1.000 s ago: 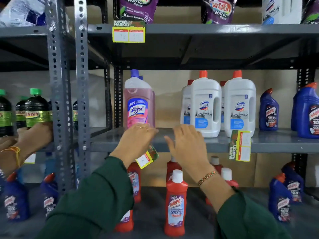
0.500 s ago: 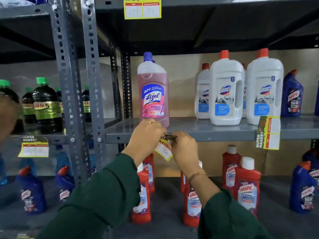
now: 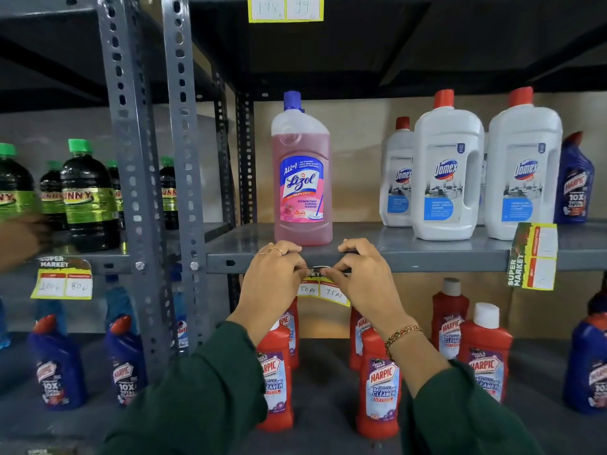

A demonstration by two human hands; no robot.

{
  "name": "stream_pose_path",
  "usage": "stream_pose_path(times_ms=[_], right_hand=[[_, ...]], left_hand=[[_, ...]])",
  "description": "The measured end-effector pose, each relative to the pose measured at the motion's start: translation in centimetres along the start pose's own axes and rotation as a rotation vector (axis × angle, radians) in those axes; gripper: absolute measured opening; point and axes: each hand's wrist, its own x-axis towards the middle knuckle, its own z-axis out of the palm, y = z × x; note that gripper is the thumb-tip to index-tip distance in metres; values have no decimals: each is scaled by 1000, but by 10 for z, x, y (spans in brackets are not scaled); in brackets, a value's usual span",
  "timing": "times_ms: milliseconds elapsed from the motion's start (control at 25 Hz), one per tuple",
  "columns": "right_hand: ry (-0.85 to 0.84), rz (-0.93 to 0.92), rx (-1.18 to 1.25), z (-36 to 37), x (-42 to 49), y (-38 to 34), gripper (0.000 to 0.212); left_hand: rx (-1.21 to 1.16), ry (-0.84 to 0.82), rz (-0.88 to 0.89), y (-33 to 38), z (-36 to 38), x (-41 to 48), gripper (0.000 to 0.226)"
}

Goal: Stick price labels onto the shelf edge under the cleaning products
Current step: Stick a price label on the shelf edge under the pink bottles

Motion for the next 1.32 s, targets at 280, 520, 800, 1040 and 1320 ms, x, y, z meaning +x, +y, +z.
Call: stream_pose_path(times_ms=[280, 520, 800, 1040, 1320], right_hand=[[-31, -1, -8, -2, 3, -1, 21], [54, 87, -1, -1, 10, -9, 25], [74, 148, -29, -4, 15, -16, 34], [23, 90, -290, -4, 22, 8, 64], [50, -14, -128, -9, 20, 20, 27]], left_hand=[[-99, -50, -58, -7, 2, -5, 8], [-164, 130, -48, -5, 10, -3, 4], [-175, 143, -108, -3, 8, 8, 10], [-15, 157, 2, -8, 19, 6, 30], [-197, 260, -125, -12, 18, 2, 11]])
